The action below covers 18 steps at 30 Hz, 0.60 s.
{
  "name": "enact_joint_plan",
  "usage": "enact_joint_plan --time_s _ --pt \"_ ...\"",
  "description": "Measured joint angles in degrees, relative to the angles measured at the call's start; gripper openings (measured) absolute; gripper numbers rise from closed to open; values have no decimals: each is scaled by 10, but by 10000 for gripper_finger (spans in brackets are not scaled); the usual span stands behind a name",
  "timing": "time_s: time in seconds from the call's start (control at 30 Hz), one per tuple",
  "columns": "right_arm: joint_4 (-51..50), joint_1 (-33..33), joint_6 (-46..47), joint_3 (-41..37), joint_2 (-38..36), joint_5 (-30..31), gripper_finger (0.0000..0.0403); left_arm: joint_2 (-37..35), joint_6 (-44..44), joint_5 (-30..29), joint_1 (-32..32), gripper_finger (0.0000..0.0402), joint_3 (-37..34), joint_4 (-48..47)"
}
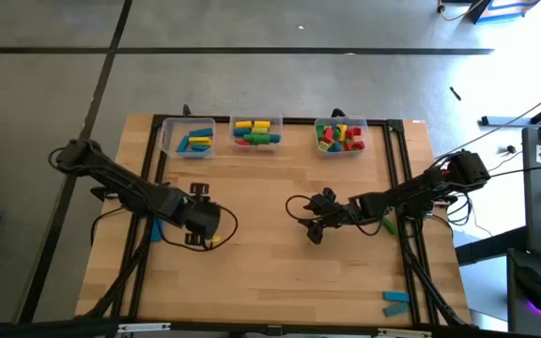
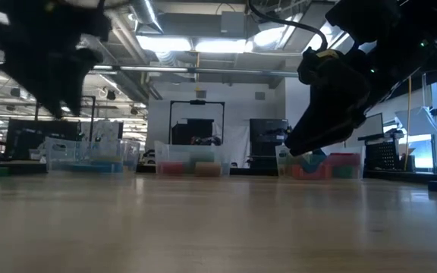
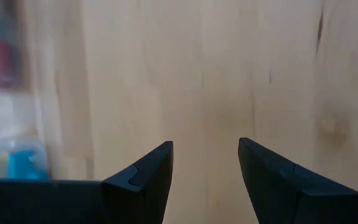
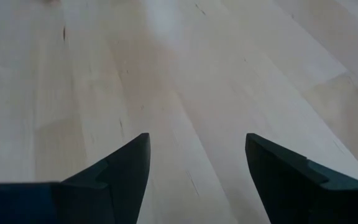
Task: Sort blocks by size
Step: Adjust the blue rectangular block
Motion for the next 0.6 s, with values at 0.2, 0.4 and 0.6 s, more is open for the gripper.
enact_joint_plan --time_s 0.2,0.4,0.6 --pt "-1 0 -2 0 0 -2 257 40 -50 37 -1 178 0 -73" --pt "-1 0 -1 0 0 -3 257 93 -93 89 -5 178 0 -108" --pt "-1 0 16 0 0 -14 257 133 -100 119 -21 178 0 -141"
